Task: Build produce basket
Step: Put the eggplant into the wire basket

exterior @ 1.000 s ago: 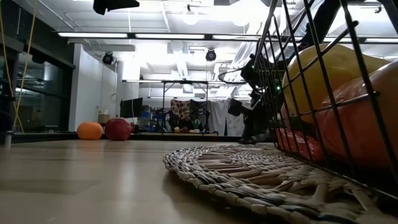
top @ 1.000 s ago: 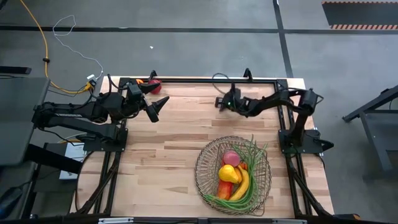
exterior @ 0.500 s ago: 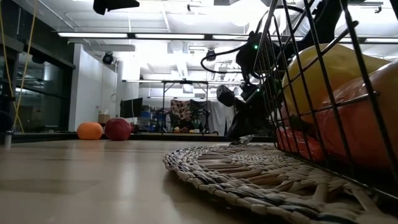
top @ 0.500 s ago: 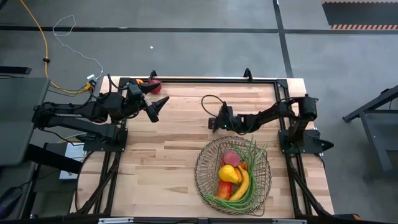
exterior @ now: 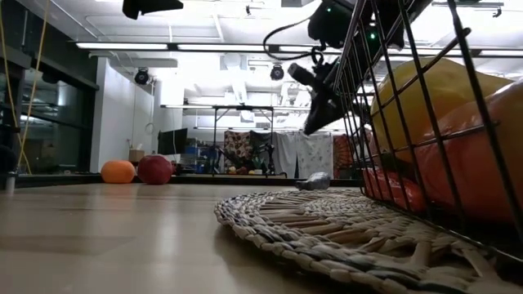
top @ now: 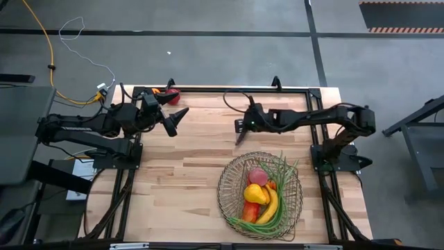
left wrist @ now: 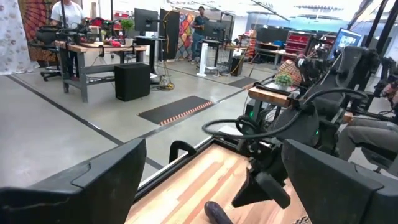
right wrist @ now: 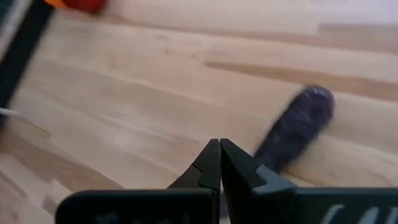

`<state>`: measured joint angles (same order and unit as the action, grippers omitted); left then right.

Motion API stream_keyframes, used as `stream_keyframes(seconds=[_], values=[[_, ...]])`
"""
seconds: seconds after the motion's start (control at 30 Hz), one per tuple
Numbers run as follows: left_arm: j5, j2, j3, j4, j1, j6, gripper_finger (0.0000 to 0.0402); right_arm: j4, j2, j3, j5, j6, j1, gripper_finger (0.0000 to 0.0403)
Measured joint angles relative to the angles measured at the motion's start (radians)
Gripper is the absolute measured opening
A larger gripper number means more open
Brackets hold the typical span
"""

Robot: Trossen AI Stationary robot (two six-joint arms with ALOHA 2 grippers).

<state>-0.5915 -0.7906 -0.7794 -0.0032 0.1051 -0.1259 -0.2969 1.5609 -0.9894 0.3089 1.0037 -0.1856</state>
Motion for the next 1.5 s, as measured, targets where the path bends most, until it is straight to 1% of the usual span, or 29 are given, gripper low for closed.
stream_keyframes(seconds=[0.1, 0.17, 0.23, 0.33, 0.53, 0.6, 0.67, 0.73, 0.8, 0.87, 0.97, 1.03, 1.13, 1.23, 1.37, 1.5], values=[[-0.001, 0.000, 0.000, 0.000, 0.000, 0.036, 0.0365, -0.122, 0.004, -0.047, -0.030, 0.037, -0.013, 0.0003], [-0.003, 0.000, 0.000, -0.001, 0.000, 0.062, 0.0365, -0.121, 0.008, -0.055, -0.081, 0.050, -0.032, 0.0015], [-0.003, 0.000, 0.000, 0.000, 0.000, 0.070, 0.0365, -0.134, 0.008, -0.055, -0.125, 0.070, -0.052, 0.0039], [-0.002, 0.000, 0.000, 0.000, 0.000, 0.069, 0.0365, -0.149, 0.008, -0.055, -0.143, 0.075, -0.076, 0.0096], [0.008, 0.000, 0.000, 0.000, 0.000, 0.063, 0.0365, -0.199, 0.019, -0.055, -0.128, 0.145, -0.122, 0.0241], [0.029, 0.000, 0.000, 0.000, 0.000, 0.043, 0.0365, -0.201, 0.041, -0.055, -0.131, 0.183, -0.132, 0.0279], [0.086, 0.000, 0.000, 0.000, 0.000, 0.000, 0.0365, -0.185, 0.073, -0.055, -0.144, 0.222, -0.136, 0.0307], [0.202, 0.000, 0.000, -0.001, 0.000, -0.052, 0.0365, -0.168, 0.111, -0.055, -0.164, 0.255, -0.137, 0.0324], [0.326, 0.000, 0.000, -0.019, 0.000, -0.087, 0.0365, -0.133, 0.149, -0.055, -0.187, 0.255, -0.137, 0.0332], [0.408, 0.001, 0.000, -0.054, 0.000, -0.134, 0.0365, -0.121, 0.175, -0.054, -0.188, 0.271, -0.137, 0.0333], [0.435, 0.004, 0.001, -0.126, 0.000, -0.177, 0.0364, -0.110, 0.200, -0.054, -0.169, 0.292, -0.137, 0.0334], [0.434, 0.011, 0.027, -0.125, 0.000, -0.199, 0.0357, -0.109, 0.210, -0.054, -0.152, 0.302, -0.137, 0.0334], [0.435, 0.037, 0.110, -0.011, -0.001, -0.234, 0.0329, -0.104, 0.220, -0.054, -0.153, 0.304, -0.137, 0.0334], [0.429, 0.067, 0.215, 0.137, -0.001, -0.274, 0.0283, -0.109, 0.229, -0.054, -0.153, 0.331, -0.137, 0.0334], [0.401, 0.097, 0.307, 0.237, -0.001, -0.294, 0.0205, -0.108, 0.229, -0.054, -0.118, 0.361, -0.137, 0.0334], [0.391, 0.100, 0.334, 0.230, -0.001, -0.301, 0.0109, -0.110, 0.229, -0.054, -0.117, 0.365, -0.140, 0.0334]])
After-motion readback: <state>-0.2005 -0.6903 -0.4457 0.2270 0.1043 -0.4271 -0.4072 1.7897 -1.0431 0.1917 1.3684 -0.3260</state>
